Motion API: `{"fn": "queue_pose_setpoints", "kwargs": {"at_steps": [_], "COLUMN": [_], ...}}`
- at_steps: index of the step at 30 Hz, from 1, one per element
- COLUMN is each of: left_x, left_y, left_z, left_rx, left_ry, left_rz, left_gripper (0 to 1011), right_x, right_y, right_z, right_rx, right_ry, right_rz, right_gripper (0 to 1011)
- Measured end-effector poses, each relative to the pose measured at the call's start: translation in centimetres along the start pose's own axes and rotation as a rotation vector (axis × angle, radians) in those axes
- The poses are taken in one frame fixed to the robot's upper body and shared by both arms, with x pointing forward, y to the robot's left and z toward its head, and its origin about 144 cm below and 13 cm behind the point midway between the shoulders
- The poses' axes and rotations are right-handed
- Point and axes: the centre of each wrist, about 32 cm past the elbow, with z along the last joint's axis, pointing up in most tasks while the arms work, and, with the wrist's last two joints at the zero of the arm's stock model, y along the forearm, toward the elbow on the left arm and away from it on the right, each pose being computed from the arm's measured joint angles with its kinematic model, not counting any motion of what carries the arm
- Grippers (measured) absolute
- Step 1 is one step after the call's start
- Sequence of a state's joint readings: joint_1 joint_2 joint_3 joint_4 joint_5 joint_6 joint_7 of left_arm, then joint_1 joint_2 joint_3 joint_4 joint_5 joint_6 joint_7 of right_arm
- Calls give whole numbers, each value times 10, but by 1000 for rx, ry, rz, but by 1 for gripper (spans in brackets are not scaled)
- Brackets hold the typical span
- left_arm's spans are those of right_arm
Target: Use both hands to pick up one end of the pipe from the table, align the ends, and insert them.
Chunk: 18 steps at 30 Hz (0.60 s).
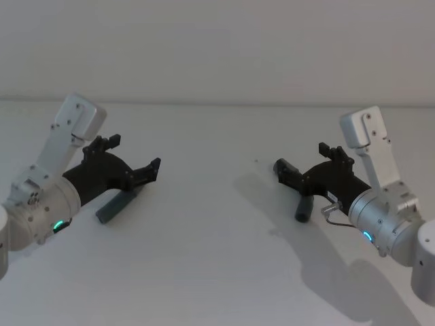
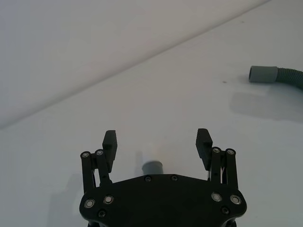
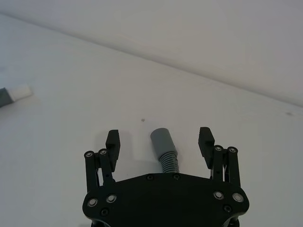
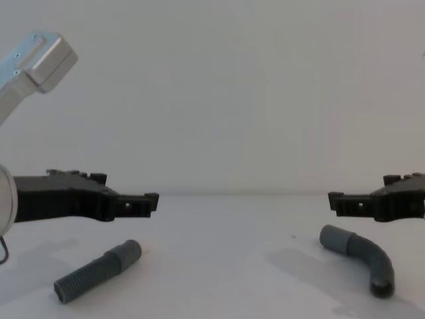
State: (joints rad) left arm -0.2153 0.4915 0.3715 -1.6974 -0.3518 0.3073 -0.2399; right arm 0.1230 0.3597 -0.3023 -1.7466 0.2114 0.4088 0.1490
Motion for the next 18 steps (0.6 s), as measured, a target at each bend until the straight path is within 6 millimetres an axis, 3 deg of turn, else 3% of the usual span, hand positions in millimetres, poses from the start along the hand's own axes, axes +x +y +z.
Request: {"fn": "queue_pose_setpoints", "kwargs": {"at_steps": [18], "left_x": [-10], "left_y": [12], "left_z": [-18], "left_rx": [71], "left_ry": [105], "left_rz": [2], "left_gripper": [1001], "right_x": [7], "right_y": [8], "right_z": [2], "right_rx": [-58], "right_ry": [11], "right_rz": [18], "right_gripper": [1001]}}
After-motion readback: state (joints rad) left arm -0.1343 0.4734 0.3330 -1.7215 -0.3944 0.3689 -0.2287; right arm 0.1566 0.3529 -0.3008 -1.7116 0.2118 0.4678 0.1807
